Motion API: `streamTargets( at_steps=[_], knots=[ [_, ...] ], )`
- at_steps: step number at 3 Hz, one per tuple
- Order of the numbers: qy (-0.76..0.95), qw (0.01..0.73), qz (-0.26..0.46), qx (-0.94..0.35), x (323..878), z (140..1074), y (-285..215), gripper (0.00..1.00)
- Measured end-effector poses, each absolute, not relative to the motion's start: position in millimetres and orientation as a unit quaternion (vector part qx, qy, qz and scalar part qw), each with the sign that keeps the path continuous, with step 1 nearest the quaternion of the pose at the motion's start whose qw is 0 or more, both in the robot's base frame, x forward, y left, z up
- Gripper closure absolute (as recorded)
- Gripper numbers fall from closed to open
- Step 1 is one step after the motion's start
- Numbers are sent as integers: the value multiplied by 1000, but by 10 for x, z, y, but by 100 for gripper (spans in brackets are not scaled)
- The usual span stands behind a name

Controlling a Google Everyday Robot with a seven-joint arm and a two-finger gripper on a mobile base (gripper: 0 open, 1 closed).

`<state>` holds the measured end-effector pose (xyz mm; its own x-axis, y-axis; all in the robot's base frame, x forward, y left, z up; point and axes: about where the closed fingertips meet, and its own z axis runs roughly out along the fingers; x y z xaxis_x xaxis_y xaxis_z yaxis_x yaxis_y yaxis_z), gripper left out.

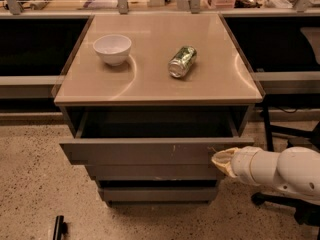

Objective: Close top drawer

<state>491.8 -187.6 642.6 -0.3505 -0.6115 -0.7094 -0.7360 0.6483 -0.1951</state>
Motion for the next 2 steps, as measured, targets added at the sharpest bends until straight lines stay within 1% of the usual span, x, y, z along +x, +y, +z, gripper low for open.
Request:
streamTargets(
  at_steps=[1,2],
  knots=[
    [806,401,85,-427,5205,6410,-1917,100],
    [802,403,84,-432,5287,6418,-1926,100]
  ],
)
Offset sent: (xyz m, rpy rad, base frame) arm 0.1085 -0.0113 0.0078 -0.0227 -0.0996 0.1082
